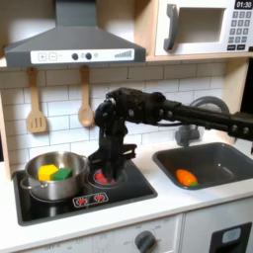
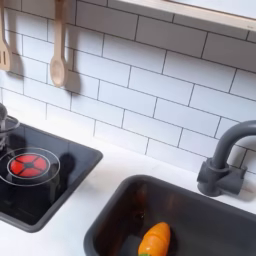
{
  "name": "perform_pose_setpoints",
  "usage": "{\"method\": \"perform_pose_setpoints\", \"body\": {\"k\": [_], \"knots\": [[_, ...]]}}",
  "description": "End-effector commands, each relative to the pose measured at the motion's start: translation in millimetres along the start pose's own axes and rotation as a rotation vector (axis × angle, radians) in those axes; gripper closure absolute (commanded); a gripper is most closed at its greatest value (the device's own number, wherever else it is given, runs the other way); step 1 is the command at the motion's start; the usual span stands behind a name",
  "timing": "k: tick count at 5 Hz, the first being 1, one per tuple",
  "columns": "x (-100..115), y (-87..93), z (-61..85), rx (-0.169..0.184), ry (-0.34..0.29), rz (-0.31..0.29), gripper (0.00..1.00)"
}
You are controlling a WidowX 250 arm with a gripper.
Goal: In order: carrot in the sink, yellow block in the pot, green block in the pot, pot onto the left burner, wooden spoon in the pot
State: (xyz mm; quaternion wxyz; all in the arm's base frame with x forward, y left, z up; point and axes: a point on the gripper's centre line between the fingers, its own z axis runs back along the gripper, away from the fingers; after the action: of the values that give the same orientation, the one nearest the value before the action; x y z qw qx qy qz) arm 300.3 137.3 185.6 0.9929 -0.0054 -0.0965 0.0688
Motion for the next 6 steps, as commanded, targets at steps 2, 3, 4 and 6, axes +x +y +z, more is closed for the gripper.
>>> {"method": "perform_pose_setpoints", "body": {"k": [2,3,4,6], "knots": [[-1.5,16.4,-9.3,0.021,0.0,0.03,1.0],[-1.7,12.0,-22.4,0.016,0.027,0.003,1.0],[-2.3,12.5,-27.6,0.019,0.026,-0.004,1.0],[-11.7,17.0,-43.2,0.022,0.056,-0.002,1.0]]}}
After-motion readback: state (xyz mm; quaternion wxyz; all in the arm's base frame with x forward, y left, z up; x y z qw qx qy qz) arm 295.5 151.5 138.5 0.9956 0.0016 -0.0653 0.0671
